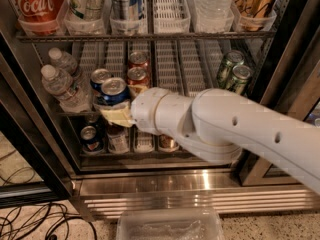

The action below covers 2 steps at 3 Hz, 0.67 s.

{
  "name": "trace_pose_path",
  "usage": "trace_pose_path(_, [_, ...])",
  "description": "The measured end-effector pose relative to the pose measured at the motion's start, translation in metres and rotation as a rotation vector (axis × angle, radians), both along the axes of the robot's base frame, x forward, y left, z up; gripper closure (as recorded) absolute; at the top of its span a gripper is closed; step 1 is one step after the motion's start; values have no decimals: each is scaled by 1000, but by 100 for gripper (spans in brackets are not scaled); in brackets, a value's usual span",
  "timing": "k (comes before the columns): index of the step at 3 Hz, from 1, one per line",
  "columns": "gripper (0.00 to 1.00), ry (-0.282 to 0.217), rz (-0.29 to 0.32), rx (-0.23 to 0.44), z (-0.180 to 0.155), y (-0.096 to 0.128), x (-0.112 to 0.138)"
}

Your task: Pick pepsi can from middle shelf of fridge

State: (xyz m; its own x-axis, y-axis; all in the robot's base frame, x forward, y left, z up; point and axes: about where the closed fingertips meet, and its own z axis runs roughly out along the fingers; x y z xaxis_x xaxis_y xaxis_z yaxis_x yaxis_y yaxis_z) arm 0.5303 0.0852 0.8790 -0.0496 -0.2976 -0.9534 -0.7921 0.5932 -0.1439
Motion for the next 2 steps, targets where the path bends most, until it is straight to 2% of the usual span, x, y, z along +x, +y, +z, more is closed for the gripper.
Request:
trace_pose_path(1, [100,17,99,-7,-1,-17,6])
trace_pose_path(2, [100,37,198,0,11,-25,28])
